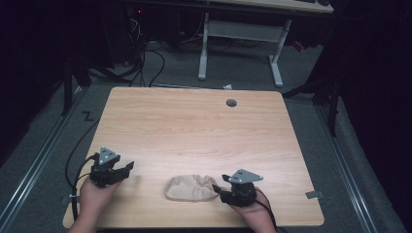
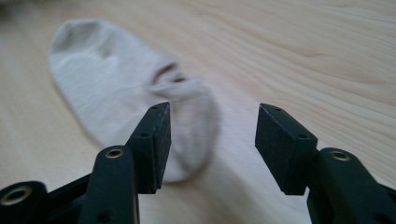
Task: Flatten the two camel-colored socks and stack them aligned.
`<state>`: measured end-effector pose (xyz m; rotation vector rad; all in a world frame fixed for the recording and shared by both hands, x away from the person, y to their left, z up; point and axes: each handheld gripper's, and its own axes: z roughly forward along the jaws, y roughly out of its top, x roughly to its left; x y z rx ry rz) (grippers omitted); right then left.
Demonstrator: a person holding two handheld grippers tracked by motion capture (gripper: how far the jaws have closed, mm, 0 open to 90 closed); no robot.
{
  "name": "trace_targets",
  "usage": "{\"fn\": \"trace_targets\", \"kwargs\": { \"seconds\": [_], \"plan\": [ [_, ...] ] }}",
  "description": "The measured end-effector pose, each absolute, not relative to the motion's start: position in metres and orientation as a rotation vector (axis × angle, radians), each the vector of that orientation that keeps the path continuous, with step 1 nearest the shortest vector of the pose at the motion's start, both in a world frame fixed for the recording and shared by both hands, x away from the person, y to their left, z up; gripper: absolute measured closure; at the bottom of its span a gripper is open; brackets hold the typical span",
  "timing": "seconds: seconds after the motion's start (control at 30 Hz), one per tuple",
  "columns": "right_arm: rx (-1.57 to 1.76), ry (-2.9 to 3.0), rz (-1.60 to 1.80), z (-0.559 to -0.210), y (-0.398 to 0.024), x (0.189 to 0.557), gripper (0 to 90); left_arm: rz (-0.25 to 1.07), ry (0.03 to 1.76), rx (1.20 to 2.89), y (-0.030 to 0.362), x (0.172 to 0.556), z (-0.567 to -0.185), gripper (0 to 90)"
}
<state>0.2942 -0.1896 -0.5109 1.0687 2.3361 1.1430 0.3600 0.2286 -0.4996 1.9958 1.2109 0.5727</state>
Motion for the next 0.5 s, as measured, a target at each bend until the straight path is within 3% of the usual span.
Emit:
{"fn": "trace_targets", "kwargs": {
  "seconds": [0.3,0.5],
  "plan": [
    [1.098,2.350,1.129,-0.5154,-0.1853,0.2964,49.9,0.559,1.200,2.003,0.2243,0.3629,-0.5014,40.7],
    [1.093,2.325,1.136,-0.5123,-0.1881,0.2986,46.6,0.568,1.184,2.009,0.2226,0.3619,-0.4996,40.7]
  ]
}}
